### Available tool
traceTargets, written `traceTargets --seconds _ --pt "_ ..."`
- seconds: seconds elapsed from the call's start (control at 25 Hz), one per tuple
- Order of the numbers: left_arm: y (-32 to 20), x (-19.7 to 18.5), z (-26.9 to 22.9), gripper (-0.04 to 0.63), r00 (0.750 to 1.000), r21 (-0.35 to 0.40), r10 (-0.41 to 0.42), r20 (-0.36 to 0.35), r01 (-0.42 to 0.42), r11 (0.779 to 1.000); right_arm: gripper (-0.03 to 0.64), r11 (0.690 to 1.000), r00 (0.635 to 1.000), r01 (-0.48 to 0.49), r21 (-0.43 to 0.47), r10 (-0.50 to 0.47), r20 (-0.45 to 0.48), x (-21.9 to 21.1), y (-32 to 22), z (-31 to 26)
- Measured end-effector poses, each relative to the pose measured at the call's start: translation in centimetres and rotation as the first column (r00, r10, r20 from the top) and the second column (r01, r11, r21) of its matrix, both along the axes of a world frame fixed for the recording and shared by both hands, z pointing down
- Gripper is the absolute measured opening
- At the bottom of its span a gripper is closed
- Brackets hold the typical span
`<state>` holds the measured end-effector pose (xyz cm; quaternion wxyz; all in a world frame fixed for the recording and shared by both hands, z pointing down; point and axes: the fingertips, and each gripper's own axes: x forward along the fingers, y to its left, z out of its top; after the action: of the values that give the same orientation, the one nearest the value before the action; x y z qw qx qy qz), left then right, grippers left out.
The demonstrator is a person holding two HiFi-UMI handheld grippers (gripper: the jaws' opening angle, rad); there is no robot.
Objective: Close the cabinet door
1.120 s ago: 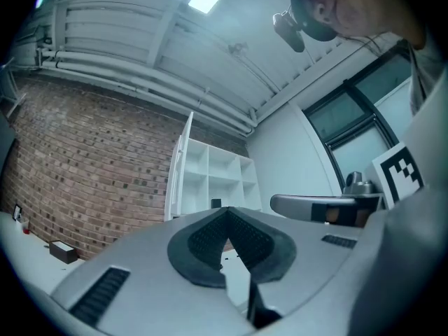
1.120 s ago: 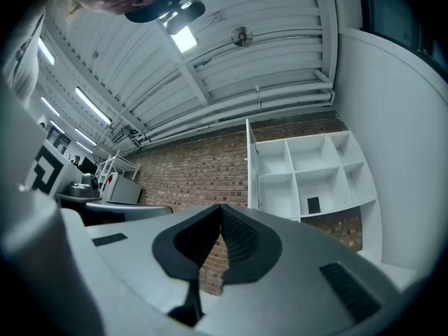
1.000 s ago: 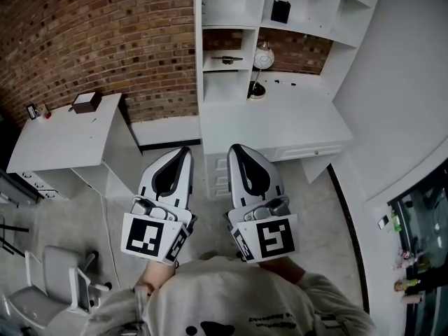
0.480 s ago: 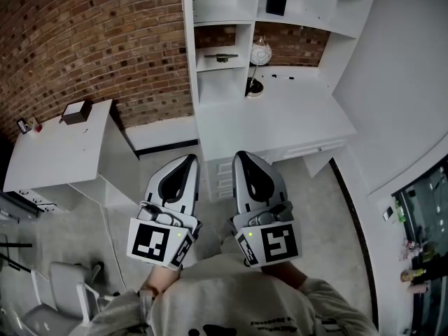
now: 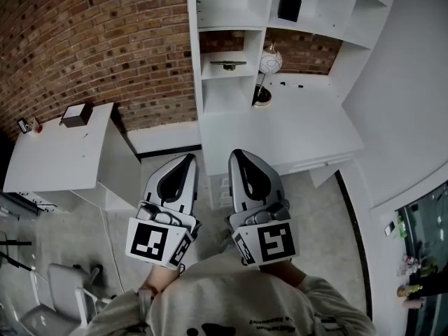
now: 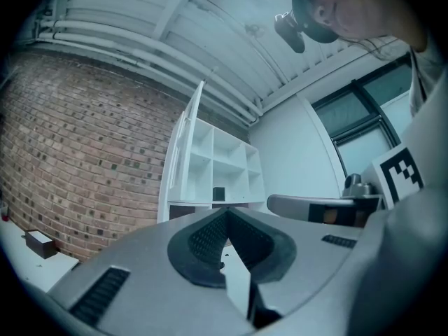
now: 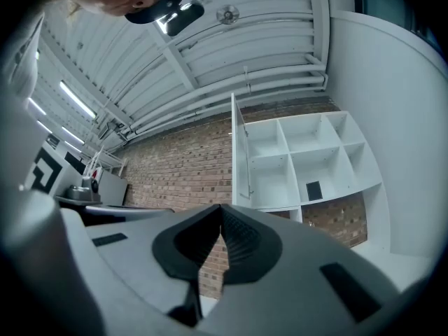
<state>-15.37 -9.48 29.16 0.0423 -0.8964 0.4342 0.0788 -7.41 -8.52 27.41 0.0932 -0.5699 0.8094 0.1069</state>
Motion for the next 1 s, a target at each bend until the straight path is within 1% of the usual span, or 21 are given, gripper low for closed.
traceTargets --seconds 0.2,0.36,0.52,0.68,0.84,1.0 --pt "-4.8 1.4 -1.3 0.006 1.0 0.027 -0.029 -0.007 0.029 0.999 0.018 0.999 0.999 0.041 0.029 -0.041 -0.011 1.1 -5.2 -1.5" --pt "-8.0 2.3 -2.0 0.008 0.997 0.046 -0.07 -0.011 0.071 0.996 0.018 0.995 0.996 0.09 0.053 -0.089 -0.021 1.7 -8.6 -2.3" --pt "-10.6 3.1 -1.9 0.008 0.993 0.047 -0.115 -0.007 0.115 0.992 0.018 0.989 0.99 0.139 0.045 -0.138 -0.018 2.4 -11.7 -2.0" --pt "-12.0 3.8 -1.8 0.008 0.989 0.053 -0.145 0.0 0.145 0.988 0.018 0.983 0.984 0.179 0.031 -0.179 -0.005 2.9 -13.6 -1.4" --pt "-12.7 3.5 -1.5 0.007 0.988 0.056 -0.157 0.003 0.157 0.986 0.018 0.978 0.978 0.21 0.015 -0.21 -0.006 2.0 -14.5 -0.5" --pt "-13.5 2.9 -1.7 0.008 0.987 0.061 -0.159 -0.011 0.16 0.985 0.018 0.978 0.978 0.208 0.027 -0.208 -0.029 1.5 -15.2 -0.8"
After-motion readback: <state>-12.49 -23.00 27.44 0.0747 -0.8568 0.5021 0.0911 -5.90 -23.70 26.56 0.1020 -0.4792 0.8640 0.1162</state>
